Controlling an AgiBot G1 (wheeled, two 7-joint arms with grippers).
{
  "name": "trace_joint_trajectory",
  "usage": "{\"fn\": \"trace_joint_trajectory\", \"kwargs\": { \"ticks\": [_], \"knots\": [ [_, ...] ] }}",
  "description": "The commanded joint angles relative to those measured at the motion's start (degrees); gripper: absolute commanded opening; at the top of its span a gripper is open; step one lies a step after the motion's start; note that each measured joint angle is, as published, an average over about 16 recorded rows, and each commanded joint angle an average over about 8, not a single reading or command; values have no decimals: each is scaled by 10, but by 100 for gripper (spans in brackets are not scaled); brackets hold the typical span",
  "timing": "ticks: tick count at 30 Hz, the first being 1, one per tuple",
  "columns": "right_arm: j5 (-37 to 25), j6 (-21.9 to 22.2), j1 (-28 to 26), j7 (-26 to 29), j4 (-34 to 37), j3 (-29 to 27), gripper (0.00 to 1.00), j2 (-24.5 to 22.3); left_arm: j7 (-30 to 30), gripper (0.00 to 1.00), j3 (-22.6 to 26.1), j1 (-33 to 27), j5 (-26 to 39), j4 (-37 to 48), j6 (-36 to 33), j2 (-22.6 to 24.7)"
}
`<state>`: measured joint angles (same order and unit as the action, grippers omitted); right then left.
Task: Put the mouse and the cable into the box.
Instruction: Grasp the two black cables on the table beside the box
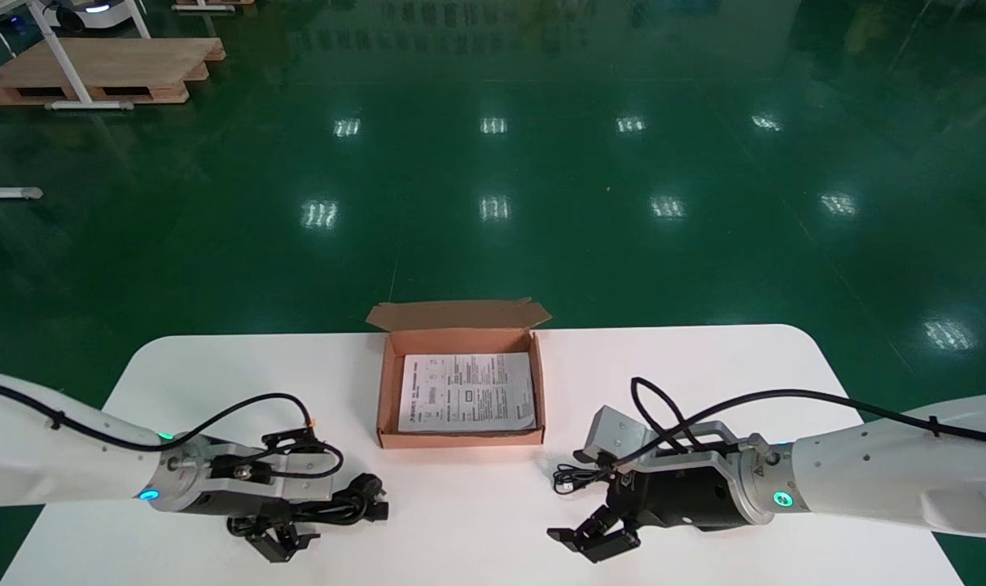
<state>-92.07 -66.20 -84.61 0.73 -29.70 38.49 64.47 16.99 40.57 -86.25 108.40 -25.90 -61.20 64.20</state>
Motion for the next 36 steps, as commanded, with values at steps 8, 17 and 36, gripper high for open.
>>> {"fn": "trace_joint_trajectory", "kwargs": {
  "ticks": [8,17,36],
  "knots": [
    [-55,87,-20,-46,77,23,100,47,2,100,0,2,2,4,10,4],
    [-73,148,-42,-116,179,31,100,93,3,100,0,2,2,6,10,4],
    [-69,160,-50,-131,205,28,0,101,4,0,0,2,2,7,10,5]
  ]
}}
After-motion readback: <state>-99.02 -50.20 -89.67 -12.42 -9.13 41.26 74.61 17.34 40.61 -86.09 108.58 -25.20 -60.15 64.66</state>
